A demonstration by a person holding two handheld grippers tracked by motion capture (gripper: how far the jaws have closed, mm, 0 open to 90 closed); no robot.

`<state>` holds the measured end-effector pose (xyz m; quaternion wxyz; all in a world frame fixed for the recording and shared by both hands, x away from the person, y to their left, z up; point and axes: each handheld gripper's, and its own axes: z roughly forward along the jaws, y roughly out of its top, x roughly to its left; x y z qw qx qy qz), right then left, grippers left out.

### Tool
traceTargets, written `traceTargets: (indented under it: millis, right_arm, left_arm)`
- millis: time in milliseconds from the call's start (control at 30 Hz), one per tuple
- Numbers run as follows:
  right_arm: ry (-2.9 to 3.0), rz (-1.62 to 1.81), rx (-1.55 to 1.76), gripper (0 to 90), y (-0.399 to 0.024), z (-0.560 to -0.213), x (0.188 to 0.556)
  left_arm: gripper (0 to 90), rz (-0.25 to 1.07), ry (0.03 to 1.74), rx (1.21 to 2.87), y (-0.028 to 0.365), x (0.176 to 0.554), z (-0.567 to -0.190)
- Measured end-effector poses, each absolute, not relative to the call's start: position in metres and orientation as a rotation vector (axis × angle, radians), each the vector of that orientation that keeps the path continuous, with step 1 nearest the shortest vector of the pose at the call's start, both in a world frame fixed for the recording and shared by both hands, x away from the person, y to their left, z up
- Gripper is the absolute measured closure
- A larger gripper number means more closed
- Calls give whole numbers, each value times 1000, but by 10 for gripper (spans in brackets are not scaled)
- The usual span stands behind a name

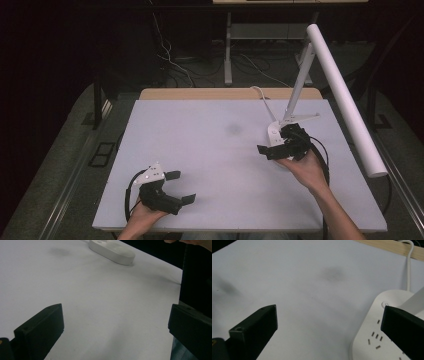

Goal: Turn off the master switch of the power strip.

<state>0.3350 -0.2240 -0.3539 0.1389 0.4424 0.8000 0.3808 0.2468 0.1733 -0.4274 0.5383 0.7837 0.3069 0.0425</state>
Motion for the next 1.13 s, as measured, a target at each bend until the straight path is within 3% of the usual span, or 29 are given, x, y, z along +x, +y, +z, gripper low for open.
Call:
traceTargets:
  millis: [433,1133]
  right_arm:
    - [2251,1240,1311,3,-263,-368,298]
    - [2221,1310,1292,10,-281,-414,245]
  left_arm:
    - [0,104,729,1865,173,247,-427]
    - [0,114,745,1873,172,248,-428]
